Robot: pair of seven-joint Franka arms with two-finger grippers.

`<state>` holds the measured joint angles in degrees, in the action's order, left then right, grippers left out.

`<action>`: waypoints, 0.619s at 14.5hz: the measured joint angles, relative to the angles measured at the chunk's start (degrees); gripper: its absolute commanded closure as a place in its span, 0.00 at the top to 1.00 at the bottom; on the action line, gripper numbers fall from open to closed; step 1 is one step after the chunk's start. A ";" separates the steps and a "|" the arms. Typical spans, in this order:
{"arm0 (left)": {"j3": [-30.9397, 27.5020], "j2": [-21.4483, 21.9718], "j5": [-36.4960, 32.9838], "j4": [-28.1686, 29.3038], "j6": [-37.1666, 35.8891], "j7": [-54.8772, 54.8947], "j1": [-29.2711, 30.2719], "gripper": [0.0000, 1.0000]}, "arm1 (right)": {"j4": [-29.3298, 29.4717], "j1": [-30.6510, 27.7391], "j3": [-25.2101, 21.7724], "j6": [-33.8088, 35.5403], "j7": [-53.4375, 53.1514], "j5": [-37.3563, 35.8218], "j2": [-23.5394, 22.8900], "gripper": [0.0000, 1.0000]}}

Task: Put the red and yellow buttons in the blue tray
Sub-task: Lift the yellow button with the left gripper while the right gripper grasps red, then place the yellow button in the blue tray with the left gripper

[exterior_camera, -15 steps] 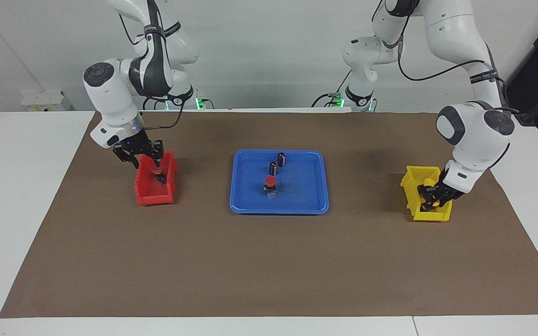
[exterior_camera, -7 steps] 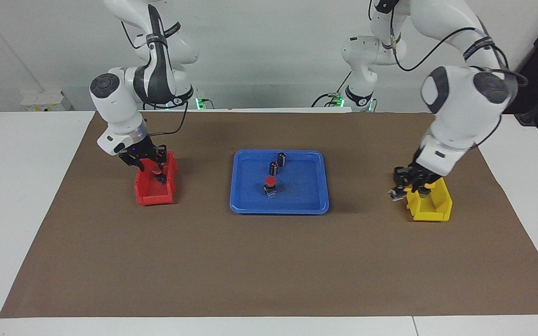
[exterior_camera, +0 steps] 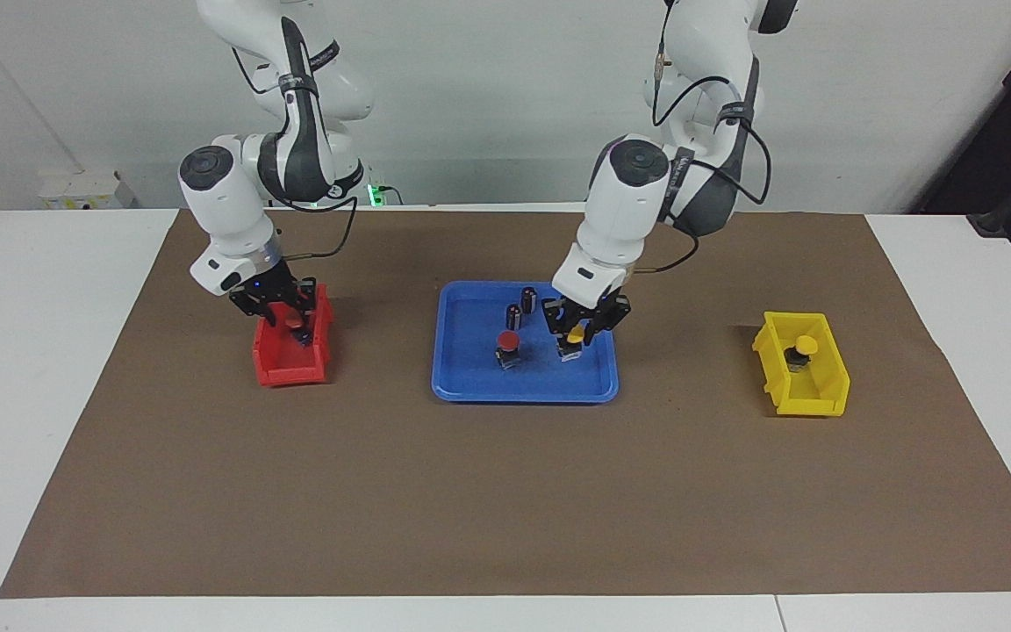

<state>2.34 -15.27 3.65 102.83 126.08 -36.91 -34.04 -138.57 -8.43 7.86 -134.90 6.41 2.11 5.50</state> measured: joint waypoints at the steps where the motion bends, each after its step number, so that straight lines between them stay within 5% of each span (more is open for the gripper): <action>1: -0.03 -0.50 0.02 0.38 0.38 -0.08 -0.16 0.01 | -0.15 0.00 0.01 -0.48 0.00 0.00 -0.23 0.54; 4: -0.06 -1.58 0.06 2.74 2.51 -0.12 -1.13 0.01 | -0.86 0.01 0.01 -1.09 0.02 0.00 -0.39 0.27; 7: -0.07 -2.65 0.09 5.68 7.63 -1.28 -2.84 0.09 | -0.61 0.02 0.03 -0.92 0.13 -0.01 -0.39 0.23; 8: -0.17 -2.76 0.09 5.71 8.02 -1.31 -2.98 0.34 | 0.40 0.01 0.03 0.58 0.31 -0.20 -0.42 0.23; 9: -0.32 -2.68 0.10 5.65 8.05 -1.31 -2.98 0.74 | 2.39 -0.03 0.03 3.66 0.78 -0.62 -0.52 0.23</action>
<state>2.02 -17.96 3.75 108.48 134.14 -38.22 -37.02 -136.18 -8.46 7.89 -131.24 7.19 1.49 4.97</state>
